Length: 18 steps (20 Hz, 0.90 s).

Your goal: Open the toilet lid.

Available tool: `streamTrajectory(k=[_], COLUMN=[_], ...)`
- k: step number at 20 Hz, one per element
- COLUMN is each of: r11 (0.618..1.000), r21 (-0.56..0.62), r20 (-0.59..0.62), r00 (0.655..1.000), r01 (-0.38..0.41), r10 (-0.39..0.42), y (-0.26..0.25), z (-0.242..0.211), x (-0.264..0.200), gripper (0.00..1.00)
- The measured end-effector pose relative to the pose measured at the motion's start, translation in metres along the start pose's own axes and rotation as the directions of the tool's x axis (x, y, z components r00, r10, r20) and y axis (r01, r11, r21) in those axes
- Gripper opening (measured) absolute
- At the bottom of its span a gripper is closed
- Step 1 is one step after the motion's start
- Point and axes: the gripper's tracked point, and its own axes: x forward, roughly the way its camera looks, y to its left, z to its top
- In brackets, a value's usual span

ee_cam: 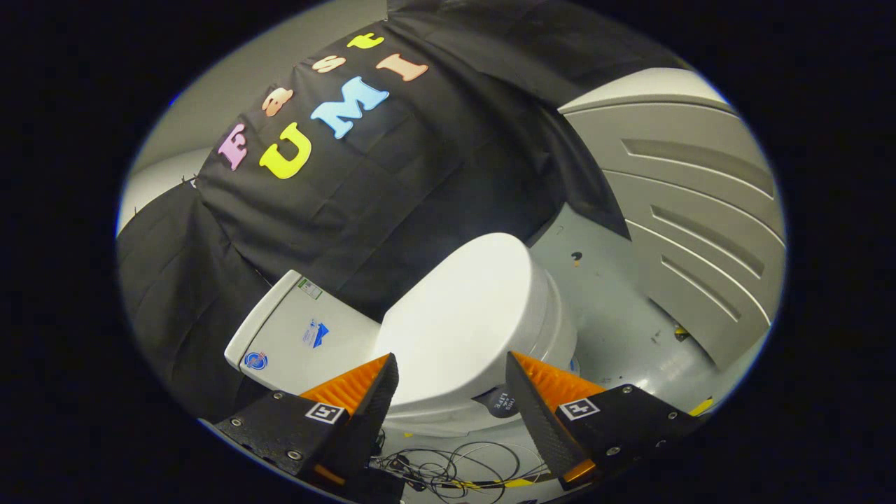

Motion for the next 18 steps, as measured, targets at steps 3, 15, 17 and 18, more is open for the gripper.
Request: streamTrajectory(k=[3,15,17,18], r11=[0.999,0.963,0.945,0.935], r21=[0.048,0.262,0.324,0.351], r20=[-0.053,-0.170,-0.175,-0.185], r00=[0.998,0.985,0.984,0.983], r01=[0.024,0.057,0.045,0.050], r10=[-0.021,-0.012,0.013,0.016], y=[-0.015,-0.056,-0.058,-0.061], z=[-0.016,-0.057,-0.062,-0.066], x=[0.012,0.049,0.051,0.053], gripper=[0.95,0.92,0.85,0.81])
